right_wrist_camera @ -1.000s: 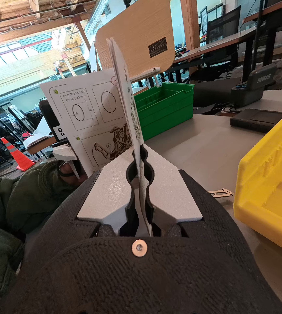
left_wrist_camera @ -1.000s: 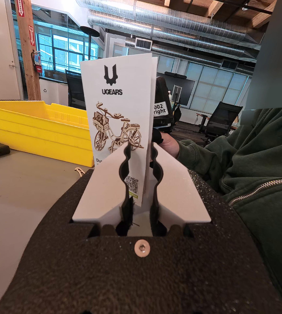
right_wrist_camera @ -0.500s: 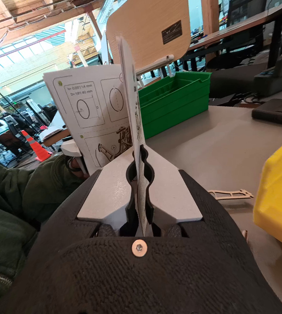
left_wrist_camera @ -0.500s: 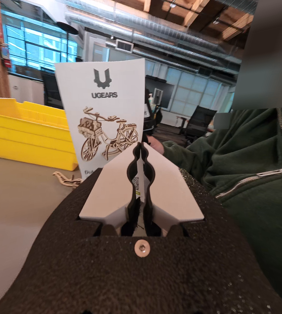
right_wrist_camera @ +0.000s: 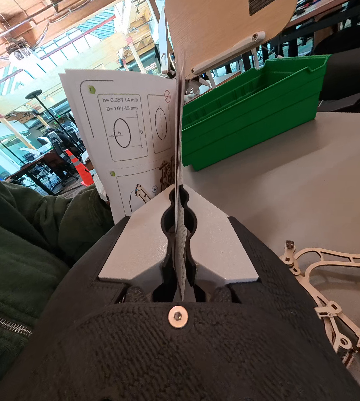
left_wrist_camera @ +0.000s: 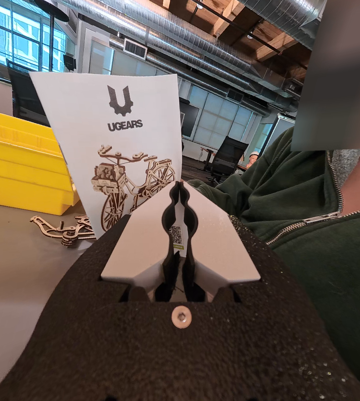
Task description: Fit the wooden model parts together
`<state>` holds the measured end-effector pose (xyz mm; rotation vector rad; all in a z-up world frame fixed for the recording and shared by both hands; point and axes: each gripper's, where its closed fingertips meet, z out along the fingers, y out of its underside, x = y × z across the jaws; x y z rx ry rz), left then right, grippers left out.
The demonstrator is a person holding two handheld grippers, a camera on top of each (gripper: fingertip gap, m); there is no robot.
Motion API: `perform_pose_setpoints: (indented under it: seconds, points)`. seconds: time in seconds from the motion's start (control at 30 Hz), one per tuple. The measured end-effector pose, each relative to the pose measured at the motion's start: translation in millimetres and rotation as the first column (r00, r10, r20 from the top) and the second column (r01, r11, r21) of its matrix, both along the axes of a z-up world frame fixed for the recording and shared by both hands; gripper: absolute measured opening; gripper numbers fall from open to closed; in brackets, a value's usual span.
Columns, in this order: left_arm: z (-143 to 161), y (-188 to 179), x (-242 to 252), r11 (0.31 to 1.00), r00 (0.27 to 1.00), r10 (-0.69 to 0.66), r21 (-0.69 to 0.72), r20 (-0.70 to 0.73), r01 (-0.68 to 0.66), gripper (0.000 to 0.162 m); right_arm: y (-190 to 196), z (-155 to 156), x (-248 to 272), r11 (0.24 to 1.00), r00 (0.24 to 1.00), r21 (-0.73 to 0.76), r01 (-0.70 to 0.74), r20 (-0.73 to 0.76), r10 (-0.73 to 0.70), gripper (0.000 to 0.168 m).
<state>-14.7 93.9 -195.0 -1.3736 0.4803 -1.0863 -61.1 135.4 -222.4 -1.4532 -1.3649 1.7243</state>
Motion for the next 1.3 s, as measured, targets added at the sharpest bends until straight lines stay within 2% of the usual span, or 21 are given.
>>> perform_pose_setpoints:
  seconds: [0.53,1.3]
  points:
    - [0.2,-3.0,2.5,0.997,0.996,-0.064,-0.036,0.059,0.066,0.000,-7.8,-2.8,-0.9,0.998,0.998,-0.037,-0.054,0.008,0.054,0.000]
    - [-5.7,-4.1,9.3,0.991,0.993,-0.107,-0.069,0.059,0.111,0.000,-29.7,-2.9,-0.3,0.990,0.990,0.014,-0.141,-0.002,0.141,0.000]
